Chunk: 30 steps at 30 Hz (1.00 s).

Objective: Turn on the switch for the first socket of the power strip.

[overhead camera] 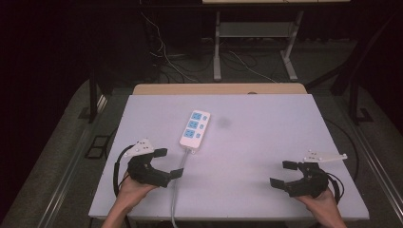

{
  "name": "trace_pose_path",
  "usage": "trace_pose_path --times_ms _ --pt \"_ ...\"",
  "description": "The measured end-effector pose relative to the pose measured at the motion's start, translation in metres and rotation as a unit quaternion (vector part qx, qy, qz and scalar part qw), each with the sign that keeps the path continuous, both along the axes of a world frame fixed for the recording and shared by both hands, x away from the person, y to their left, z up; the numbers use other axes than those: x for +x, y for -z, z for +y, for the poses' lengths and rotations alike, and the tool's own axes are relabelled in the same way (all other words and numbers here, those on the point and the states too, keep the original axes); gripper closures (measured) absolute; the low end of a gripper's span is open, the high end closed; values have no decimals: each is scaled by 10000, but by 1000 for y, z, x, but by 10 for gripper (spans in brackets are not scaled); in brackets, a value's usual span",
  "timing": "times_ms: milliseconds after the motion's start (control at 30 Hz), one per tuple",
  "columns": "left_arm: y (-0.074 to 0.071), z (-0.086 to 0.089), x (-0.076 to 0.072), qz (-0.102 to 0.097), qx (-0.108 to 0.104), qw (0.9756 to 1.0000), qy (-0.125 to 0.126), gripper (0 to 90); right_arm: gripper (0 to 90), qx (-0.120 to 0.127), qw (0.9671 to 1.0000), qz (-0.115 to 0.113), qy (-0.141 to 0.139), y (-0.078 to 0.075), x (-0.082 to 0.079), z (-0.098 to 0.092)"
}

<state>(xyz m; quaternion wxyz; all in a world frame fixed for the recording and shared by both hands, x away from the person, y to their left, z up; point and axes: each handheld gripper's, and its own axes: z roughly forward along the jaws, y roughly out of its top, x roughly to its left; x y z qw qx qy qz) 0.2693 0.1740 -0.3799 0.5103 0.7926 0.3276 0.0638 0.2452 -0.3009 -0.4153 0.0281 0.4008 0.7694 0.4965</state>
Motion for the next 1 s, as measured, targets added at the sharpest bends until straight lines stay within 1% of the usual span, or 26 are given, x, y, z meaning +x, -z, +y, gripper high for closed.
trace_pose_path --times_ms 100,200,233,300,400,433,833,1000 --pt "-2 -1 3 42 -47 10000 29 8 13 1 10000 -1 -6 0 0 0" --pt "-7 -3 10 58 -41 9999 77 8 13 -14 10000 2 -6 0 0 0" --pt "-7 -3 10 58 -41 9999 77 8 13 -19 10000 2 -10 1 0 0" --pt "-12 -5 15 26 -2 9999 102 9 13 -18 10000 3 -18 0 0 0" --pt "-15 -7 19 22 30 9999 109 11 13 -27 10000 3 -16 0 0 0" --pt "-17 -9 22 9 83 9999 136 12 13 -24 10000 3 -17 0 0 0" --pt "-24 -21 38 46 171 9995 247 14 13 -48 10000 12 -18 0 0 1" --pt "-26 -26 47 60 252 9993 275 16 13 -56 10000 10 -21 0 0 1"
